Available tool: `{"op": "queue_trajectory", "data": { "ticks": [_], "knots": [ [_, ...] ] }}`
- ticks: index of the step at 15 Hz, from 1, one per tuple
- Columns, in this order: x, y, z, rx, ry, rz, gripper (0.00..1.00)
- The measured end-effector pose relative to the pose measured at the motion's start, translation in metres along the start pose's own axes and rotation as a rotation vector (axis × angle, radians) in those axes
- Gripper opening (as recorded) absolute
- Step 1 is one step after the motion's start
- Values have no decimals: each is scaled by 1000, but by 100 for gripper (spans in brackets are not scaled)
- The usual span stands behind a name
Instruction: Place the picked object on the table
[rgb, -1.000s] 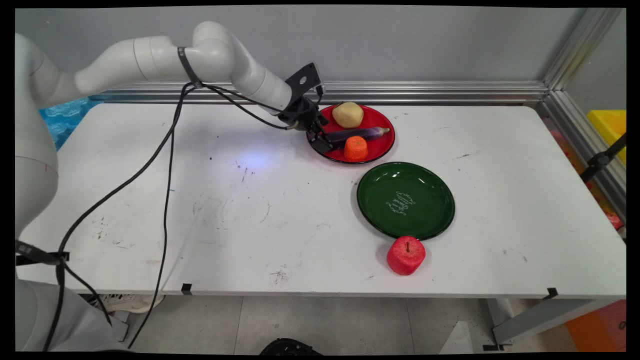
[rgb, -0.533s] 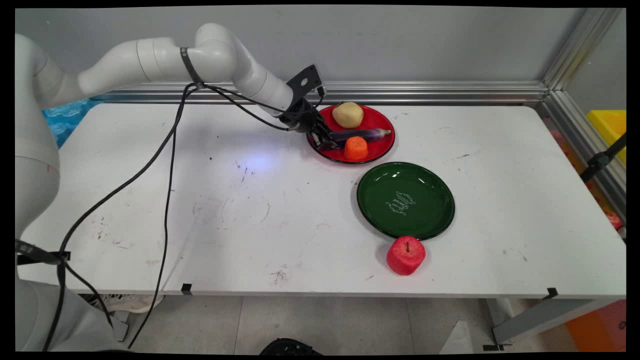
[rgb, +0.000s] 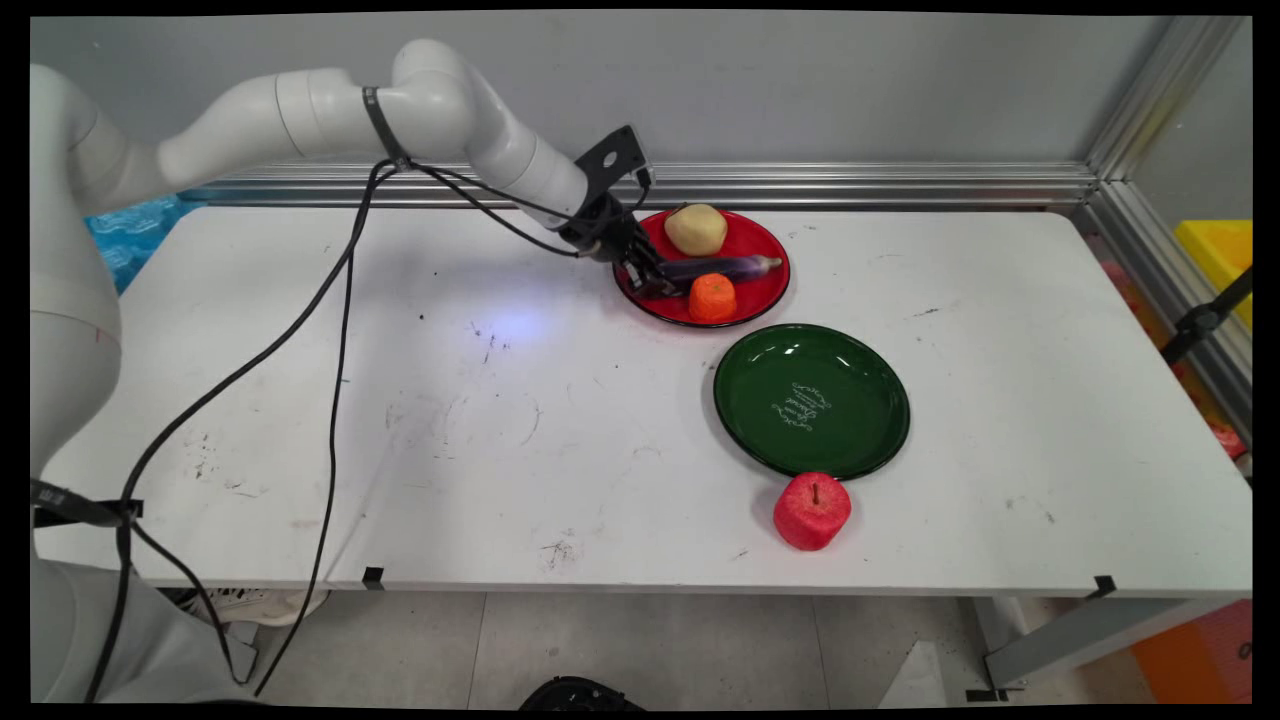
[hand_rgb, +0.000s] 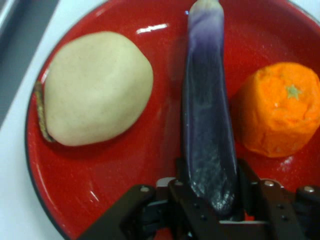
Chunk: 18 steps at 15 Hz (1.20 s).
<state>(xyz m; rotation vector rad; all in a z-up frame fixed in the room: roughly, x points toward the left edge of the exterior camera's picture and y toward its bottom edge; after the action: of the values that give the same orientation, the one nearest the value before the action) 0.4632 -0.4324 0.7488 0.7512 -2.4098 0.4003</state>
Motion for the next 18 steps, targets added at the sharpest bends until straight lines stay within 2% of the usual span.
{"op": "queue_trajectory", "data": {
  "ticks": [5, 10, 15, 18],
  "knots": [
    [22, -2, -16, 18, 3, -5, 0],
    [48, 15, -43, 2, -9, -31, 0],
    [53, 38, -74, -21, -34, -47, 0],
    [47, 55, -99, -30, -58, -52, 0]
  ]
}}
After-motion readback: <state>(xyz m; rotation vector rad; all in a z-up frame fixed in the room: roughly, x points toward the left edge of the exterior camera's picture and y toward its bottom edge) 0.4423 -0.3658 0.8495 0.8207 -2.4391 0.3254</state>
